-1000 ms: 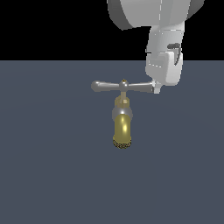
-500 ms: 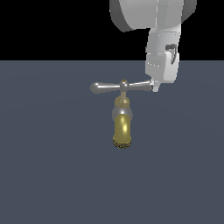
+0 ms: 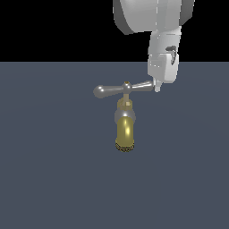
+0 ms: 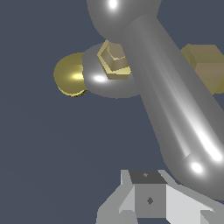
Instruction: Turn on the faucet by rotating a designated handle.
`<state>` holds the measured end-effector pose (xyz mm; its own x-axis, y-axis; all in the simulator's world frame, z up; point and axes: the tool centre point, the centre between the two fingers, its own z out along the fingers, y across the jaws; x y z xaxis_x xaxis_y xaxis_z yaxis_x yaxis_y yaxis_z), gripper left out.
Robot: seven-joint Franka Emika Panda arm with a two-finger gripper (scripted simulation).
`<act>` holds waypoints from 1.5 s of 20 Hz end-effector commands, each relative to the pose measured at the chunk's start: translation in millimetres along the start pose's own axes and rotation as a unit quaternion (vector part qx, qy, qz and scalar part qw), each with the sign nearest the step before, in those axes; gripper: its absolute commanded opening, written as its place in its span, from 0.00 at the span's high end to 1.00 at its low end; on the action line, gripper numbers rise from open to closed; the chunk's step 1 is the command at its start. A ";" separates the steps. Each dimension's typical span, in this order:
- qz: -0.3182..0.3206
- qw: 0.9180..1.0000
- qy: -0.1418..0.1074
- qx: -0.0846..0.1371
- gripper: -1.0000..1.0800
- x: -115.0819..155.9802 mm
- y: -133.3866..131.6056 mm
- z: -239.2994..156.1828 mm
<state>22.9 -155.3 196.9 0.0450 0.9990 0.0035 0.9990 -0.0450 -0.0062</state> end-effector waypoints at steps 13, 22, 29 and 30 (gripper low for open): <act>0.002 1.000 -0.002 -0.001 1.00 12.1 35.3 0.2; 0.001 1.000 -0.002 -0.002 1.00 34.3 62.4 0.0; 0.000 1.000 -0.002 -0.003 1.00 49.9 81.9 -0.1; -0.001 1.000 -0.002 -0.003 1.00 52.5 84.5 -0.4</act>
<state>98.6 -140.6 196.8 0.0851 0.9963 -0.0153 0.9964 -0.0852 -0.0037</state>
